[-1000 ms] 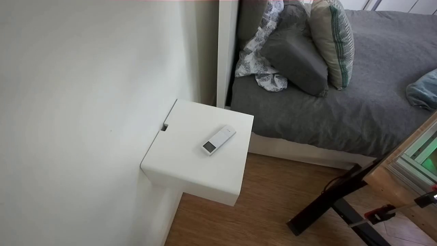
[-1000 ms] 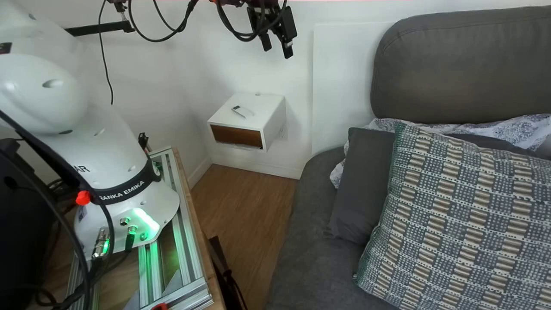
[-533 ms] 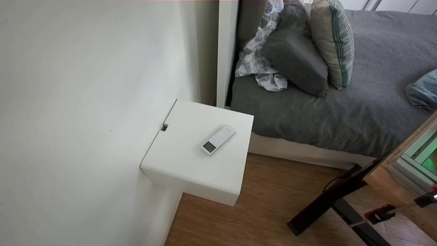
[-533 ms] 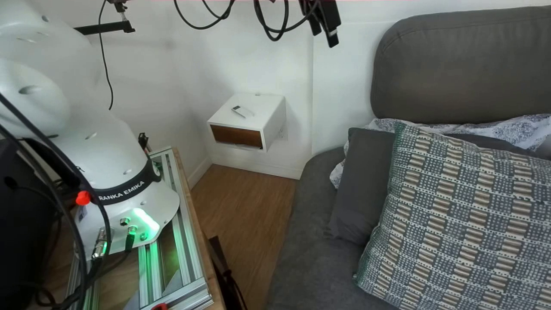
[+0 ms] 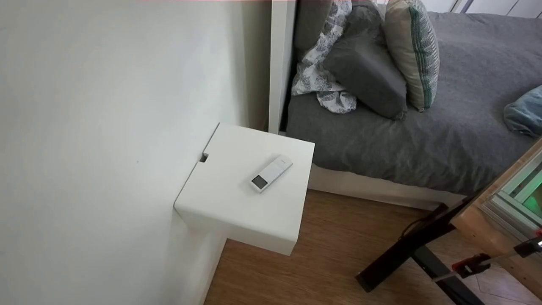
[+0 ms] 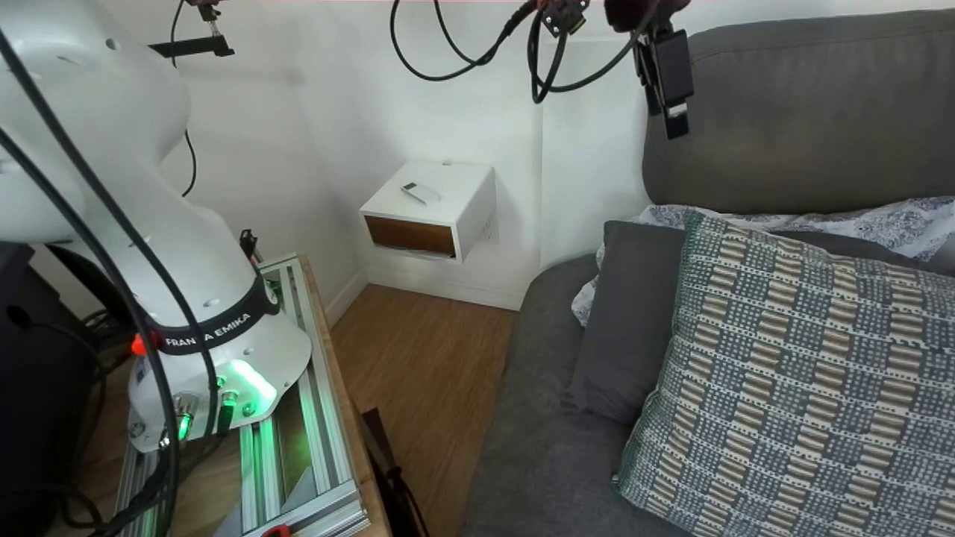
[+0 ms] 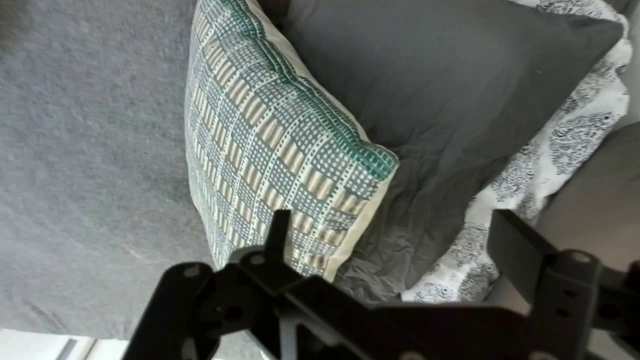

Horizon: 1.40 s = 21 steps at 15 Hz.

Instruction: Put the other pillow on top of the grey pillow

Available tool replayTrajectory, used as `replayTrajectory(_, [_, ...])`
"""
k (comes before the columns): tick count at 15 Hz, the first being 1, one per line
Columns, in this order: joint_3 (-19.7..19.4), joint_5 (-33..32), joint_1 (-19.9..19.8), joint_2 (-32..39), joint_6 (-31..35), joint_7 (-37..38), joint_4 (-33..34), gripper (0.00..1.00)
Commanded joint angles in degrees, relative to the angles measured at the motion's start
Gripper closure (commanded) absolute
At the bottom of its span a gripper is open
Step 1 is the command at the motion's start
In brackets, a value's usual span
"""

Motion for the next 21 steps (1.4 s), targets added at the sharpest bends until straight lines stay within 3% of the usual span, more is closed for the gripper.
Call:
replayTrajectory(1, [-4.6, -0.3, 3.2, 10.0, -2.6, 3.7, 9.0, 0.0])
replayTrajectory(3, [-6.9, 4.7, 4.5, 14.2, -2.1, -0.5, 12.8, 0.0])
replayTrajectory(4, [-8.0, 1.9, 5.7, 9.3, -0.7, 0.8, 7.2, 0.0])
replayTrajectory(11, [-9.7, 2.2, 7.4, 10.6, -0.5, 0.3, 8.3, 0.0])
replayTrajectory(21, [-14.2, 6.6, 9.4, 25.2, -9.0, 1.9, 24.6, 0.0])
